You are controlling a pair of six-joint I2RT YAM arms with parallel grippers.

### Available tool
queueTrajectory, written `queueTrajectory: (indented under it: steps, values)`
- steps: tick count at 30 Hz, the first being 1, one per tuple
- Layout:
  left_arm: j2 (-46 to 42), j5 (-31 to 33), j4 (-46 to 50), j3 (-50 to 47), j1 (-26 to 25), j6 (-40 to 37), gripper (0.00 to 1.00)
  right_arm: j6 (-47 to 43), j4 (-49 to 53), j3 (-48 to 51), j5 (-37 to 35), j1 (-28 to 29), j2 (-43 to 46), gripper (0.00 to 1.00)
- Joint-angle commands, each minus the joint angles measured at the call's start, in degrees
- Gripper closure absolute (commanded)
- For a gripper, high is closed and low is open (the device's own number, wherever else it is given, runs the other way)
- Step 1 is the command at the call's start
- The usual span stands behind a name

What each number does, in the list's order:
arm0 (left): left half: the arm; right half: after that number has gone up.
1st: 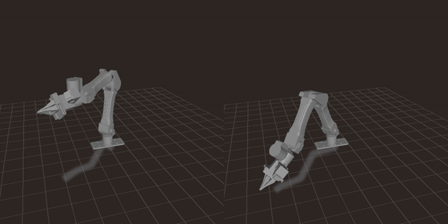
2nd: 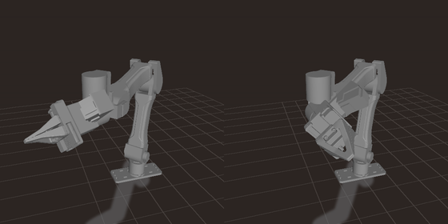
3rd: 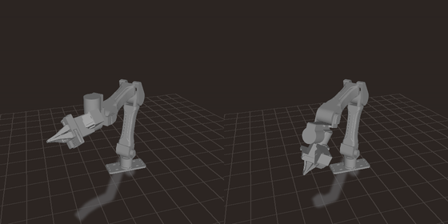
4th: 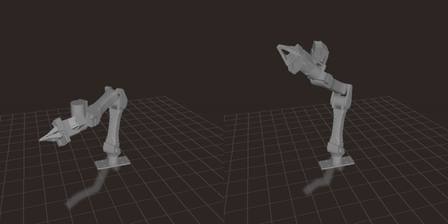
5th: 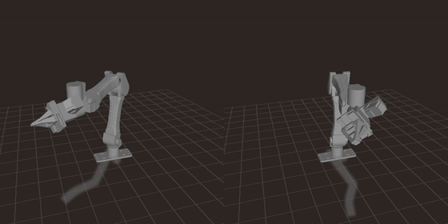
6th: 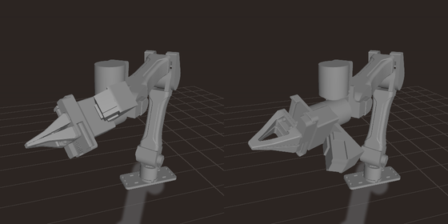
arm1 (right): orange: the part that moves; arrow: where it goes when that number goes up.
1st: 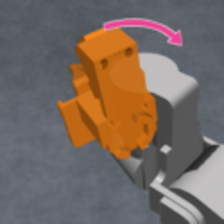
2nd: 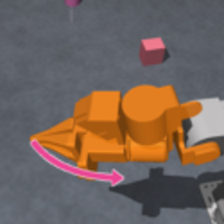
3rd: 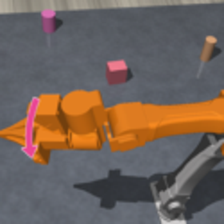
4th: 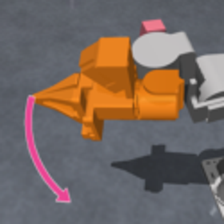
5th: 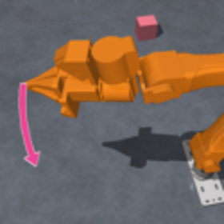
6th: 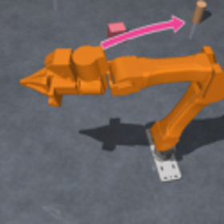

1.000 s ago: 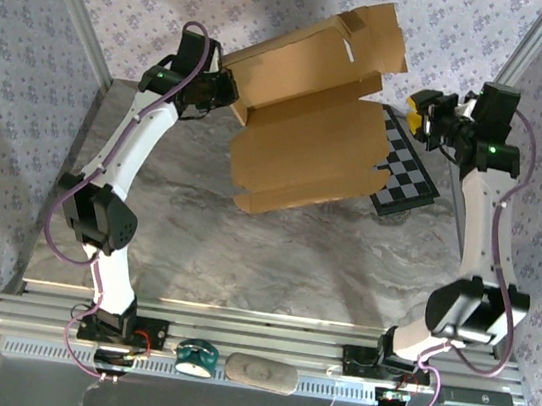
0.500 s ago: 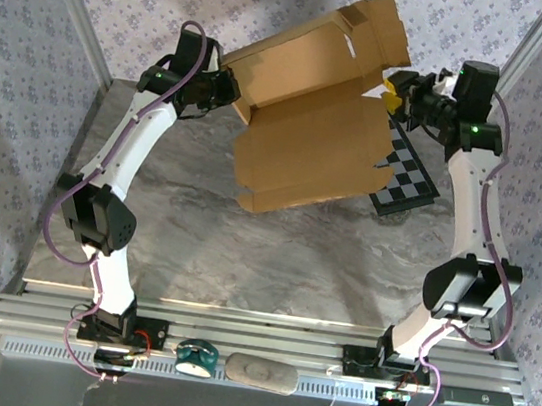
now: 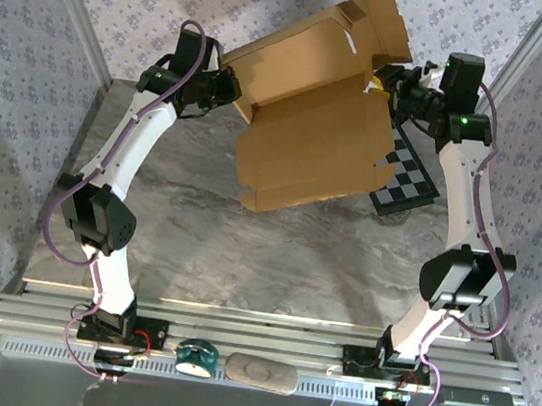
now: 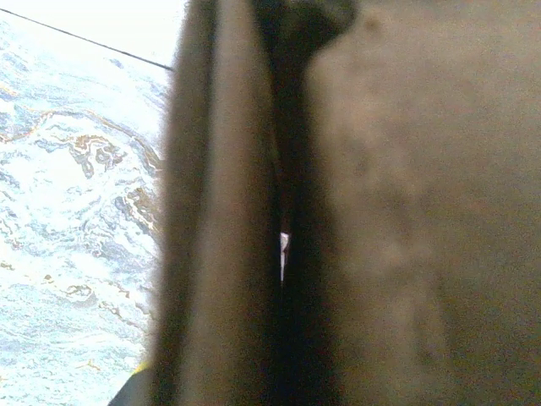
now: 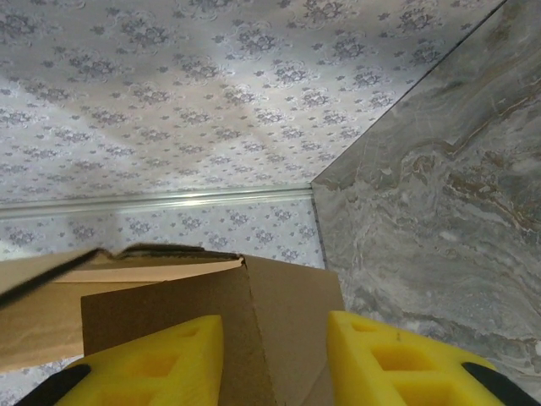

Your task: Fold the paper box

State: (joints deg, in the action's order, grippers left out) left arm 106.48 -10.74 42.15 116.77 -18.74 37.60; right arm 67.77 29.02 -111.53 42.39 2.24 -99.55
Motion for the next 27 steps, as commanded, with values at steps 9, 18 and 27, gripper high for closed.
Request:
queueTrajectory:
  steps: [9, 18, 27]
  values:
    - [-1.63, -2.34, -2.29, 1.37, 0.2, 2.66, 1.0, -4.83, 4.89, -4.7, 0.71, 2.25, -2.97, 0.67]
    - [-0.41, -3.67, -1.88, 3.32, -0.15, 3.79, 1.0, -10.29, 12.98, -11.78, -2.06, 3.65, -6.19, 0.68]
    - [-0.13, -4.48, -1.72, 3.99, -0.24, 4.11, 1.0, -16.48, 19.37, -16.76, -6.29, 5.25, -8.51, 0.73]
